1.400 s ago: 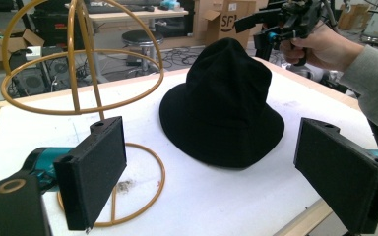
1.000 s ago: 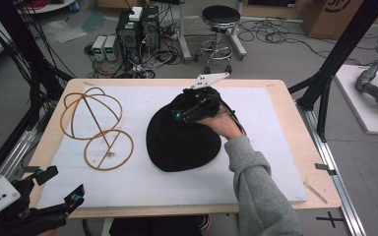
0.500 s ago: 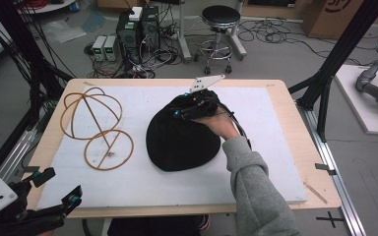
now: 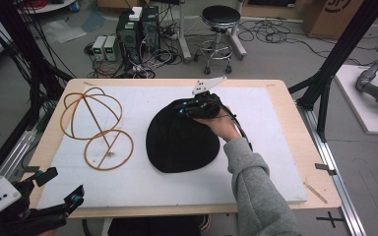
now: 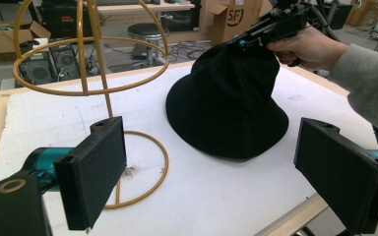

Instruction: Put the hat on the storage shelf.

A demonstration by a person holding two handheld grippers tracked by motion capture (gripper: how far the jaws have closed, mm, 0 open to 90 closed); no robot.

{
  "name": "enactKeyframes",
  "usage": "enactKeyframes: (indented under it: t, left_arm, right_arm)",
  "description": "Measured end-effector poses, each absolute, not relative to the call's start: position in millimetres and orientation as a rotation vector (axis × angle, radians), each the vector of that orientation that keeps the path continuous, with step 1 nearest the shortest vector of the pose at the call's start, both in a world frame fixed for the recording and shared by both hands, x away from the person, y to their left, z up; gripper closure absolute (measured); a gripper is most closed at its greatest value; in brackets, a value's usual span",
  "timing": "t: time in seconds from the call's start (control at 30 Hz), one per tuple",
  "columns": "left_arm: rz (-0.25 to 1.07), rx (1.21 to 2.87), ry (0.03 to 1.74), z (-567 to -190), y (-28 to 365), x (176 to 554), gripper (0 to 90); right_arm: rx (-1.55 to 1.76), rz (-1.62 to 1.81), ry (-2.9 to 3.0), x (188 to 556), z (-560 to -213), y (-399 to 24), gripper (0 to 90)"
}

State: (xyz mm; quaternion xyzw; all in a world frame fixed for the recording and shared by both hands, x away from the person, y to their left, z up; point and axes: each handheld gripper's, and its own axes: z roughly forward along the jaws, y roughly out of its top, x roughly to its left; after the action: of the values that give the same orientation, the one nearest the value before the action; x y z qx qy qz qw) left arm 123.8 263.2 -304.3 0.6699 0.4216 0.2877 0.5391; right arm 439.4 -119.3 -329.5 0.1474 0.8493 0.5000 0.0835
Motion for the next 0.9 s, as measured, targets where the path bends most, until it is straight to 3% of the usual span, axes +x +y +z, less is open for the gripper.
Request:
enactKeyframes:
  t: [0.4, 0.9]
  left_arm:
    - [0.683, 1.590, 1.007, -305, 265, 125, 12.8]
    - [0.666, 1.590, 1.004, -306, 265, 128, 12.8]
  right_arm:
    - [0.477, 1.563, 2.502, 435, -312, -132, 88.0]
    - [0.391, 1.596, 2.470, 428, -249, -133, 88.0]
